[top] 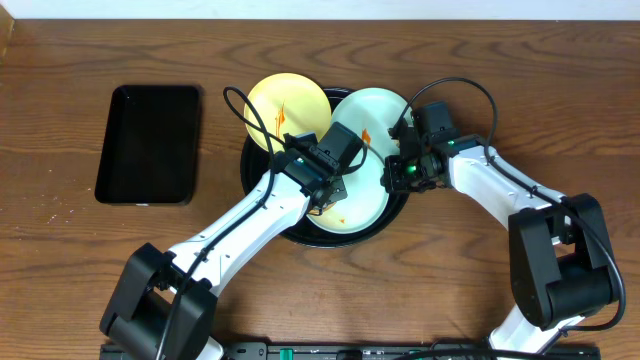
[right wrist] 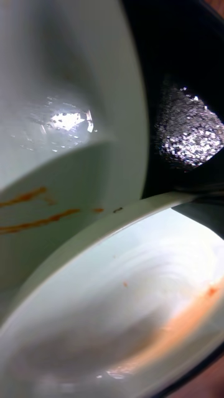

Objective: Clean dirty plates on tray and stack at the side
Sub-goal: 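Scrub the green plate again with the sponge in the left gripper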

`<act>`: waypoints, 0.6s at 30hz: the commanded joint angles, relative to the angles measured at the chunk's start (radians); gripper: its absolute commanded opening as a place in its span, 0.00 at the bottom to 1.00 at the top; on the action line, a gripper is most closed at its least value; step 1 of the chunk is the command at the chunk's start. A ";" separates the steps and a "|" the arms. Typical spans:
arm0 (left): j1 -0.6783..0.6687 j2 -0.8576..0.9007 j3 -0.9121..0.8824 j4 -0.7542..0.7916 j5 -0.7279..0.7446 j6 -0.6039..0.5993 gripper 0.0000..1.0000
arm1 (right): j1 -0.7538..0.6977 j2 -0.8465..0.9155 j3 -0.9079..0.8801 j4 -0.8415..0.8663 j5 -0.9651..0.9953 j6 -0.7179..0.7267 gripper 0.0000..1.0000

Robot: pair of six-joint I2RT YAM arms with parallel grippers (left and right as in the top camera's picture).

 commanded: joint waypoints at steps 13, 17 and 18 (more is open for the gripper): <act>-0.003 -0.001 0.008 -0.015 0.000 0.023 0.07 | 0.001 -0.125 -0.001 -0.057 -0.005 0.025 0.01; -0.003 -0.001 0.008 -0.015 0.007 0.039 0.07 | 0.029 -0.202 -0.001 -0.063 0.098 0.048 0.01; -0.003 -0.001 0.008 -0.015 0.007 0.041 0.08 | 0.038 -0.217 -0.001 -0.067 0.124 0.052 0.01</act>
